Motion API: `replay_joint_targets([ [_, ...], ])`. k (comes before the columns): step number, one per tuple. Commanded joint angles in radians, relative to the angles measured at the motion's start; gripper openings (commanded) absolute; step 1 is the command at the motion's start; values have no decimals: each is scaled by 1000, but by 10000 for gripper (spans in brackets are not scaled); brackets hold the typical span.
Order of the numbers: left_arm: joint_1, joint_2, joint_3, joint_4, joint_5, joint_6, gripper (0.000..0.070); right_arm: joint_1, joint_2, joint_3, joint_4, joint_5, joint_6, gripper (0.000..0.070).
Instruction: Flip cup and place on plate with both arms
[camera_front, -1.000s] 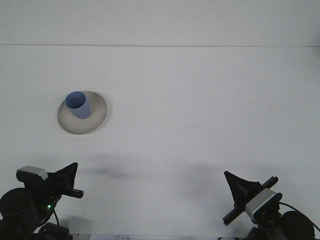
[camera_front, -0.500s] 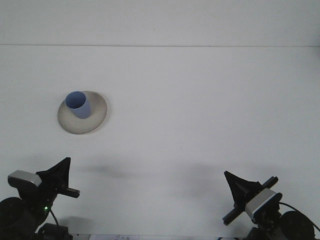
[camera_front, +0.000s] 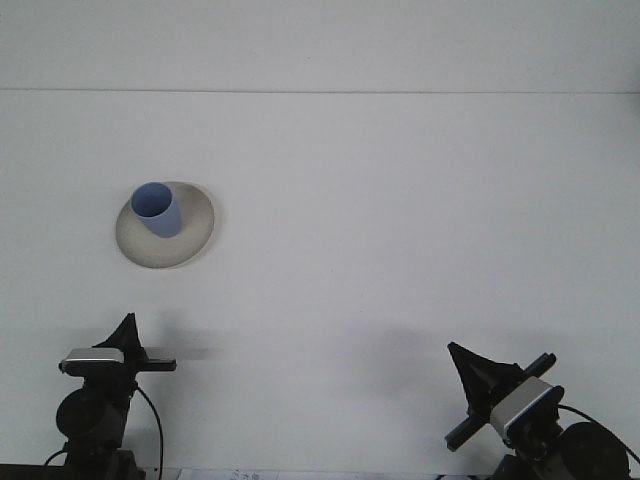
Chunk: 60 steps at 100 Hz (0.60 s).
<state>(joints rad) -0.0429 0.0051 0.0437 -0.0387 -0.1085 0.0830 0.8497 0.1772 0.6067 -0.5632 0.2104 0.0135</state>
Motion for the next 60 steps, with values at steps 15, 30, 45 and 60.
replay_joint_targets([
  [15,2,-2,-30,45,-3,6,12,8,0,3,13,0,-3,5],
  [30,3,-2,-30,46,-3,6,12,8,0,3,13,0,-3,5],
  [45,3,-2,-30,46,-3,6,12,8,0,3,14,0,-3,5],
  [60,3,-2,-30,46,-3,6,13,8,0,3,14,0,-3,5],
])
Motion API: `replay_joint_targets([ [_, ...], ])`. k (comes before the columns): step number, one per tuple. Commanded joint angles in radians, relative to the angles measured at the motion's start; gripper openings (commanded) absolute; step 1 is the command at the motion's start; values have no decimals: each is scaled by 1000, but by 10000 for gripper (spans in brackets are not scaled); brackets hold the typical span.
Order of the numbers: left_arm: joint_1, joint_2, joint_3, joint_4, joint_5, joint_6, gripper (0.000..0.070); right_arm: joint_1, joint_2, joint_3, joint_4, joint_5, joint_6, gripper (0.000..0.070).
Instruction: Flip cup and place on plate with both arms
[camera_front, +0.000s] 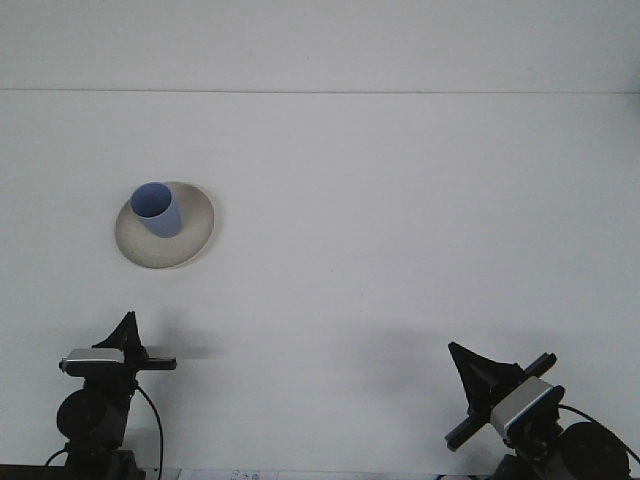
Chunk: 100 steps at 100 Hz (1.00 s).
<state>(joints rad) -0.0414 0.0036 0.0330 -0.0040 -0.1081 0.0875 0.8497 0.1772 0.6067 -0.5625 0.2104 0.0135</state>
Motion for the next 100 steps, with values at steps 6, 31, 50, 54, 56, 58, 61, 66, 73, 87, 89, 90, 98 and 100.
replay_joint_targets([
  [6,1,-1,-19,11,-4,1,12,8,0,3,13,0,-3,5],
  [31,1,-1,-19,11,-4,1,12,8,0,3,11,0,-15,6],
  [50,1,-1,-19,11,-4,1,12,-77,0,0,34,-2,-80,6],
  [54,1,-1,-19,11,-4,1,12,-148,-2,-10,44,-32,-81,5],
  [56,1,-1,-19,11,-4,1,12,-189,-2,-19,55,-50,-81,5],
  [58,1,-1,-19,11,-4,1,12,-235,-3,-31,69,-66,-81,6],
  [61,1,-1,-19,11,-4,1,12,-300,-6,-53,95,-82,-81,5],
  [66,1,-1,-19,11,-4,1,12,-418,-11,-104,150,-97,-80,6],
  [73,1,-1,-19,11,-4,1,12,-574,-28,-191,230,-152,-66,5],
  [87,1,-1,-19,11,-4,1,12,-823,-94,-374,366,-310,-23,6],
  [89,1,-1,-19,11,-4,1,12,-851,-108,-402,378,-320,-13,6],
  [90,1,-1,-19,11,-4,1,12,-857,-111,-407,380,-320,-11,6],
  [98,1,-1,-19,11,-4,1,12,-906,-147,-476,397,-313,18,5],
  [100,1,-1,-19,11,-4,1,12,-911,-154,-492,401,-312,21,5],
])
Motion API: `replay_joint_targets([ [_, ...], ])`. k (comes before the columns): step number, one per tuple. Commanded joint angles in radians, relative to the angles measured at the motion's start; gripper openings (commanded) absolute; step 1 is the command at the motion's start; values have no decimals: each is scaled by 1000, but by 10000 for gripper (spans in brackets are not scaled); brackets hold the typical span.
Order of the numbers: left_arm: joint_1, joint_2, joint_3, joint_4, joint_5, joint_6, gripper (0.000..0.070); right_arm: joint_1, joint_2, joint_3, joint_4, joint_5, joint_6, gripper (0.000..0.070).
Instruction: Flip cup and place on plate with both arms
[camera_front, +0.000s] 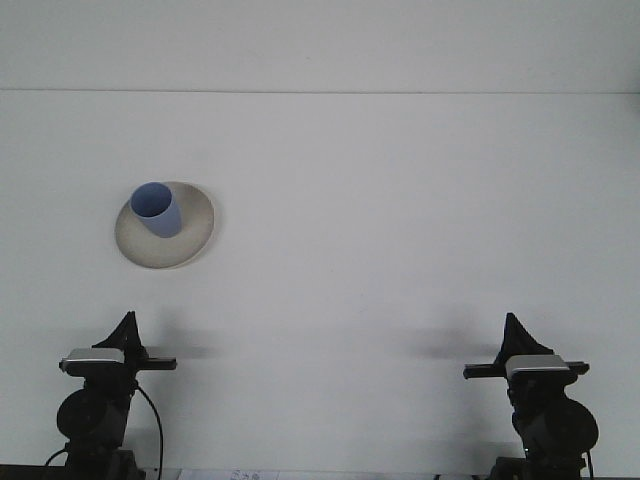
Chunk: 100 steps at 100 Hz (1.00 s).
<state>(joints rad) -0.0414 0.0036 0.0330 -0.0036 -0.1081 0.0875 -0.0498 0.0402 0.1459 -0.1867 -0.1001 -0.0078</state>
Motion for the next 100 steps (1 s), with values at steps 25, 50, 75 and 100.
replay_joint_targets([
  [25,1,0,-19,11,-4,1,12,-19,-39,-133,57,24,92,6],
  [50,1,-1,-19,10,-4,1,13,-19,-39,-133,83,48,111,6],
  [75,1,-1,-19,10,-4,1,12,-19,-39,-133,91,48,111,6],
  [100,1,-1,-19,10,-4,1,12,-19,-39,-133,91,48,111,6],
])
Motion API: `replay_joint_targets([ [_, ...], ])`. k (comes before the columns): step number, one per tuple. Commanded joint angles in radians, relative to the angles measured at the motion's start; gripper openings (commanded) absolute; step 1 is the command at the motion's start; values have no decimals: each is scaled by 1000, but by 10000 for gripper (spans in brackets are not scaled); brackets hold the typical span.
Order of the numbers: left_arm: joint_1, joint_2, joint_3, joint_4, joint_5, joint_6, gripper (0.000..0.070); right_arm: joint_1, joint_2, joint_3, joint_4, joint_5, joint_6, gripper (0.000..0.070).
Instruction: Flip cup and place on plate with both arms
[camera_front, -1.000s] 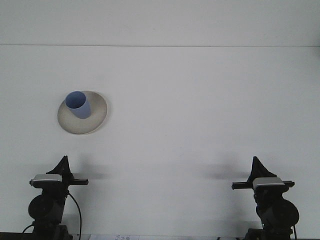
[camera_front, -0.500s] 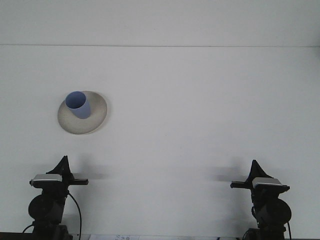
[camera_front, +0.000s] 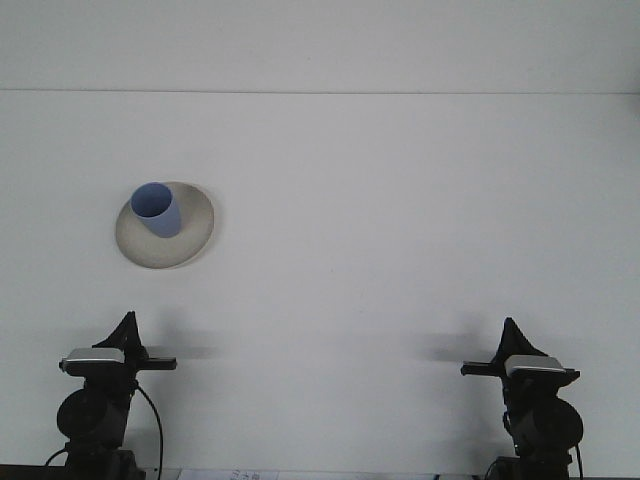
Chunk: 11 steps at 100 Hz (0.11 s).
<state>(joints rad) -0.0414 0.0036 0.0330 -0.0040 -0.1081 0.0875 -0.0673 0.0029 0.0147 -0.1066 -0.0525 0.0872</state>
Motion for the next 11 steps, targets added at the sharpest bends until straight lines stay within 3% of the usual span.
replay_joint_targets([
  [1,1,-1,-19,11,-4,1,12,-2,-2,-2,11,1,16,6],
  [11,1,-1,-19,11,-4,1,12,-2,-2,-2,11,1,16,6],
])
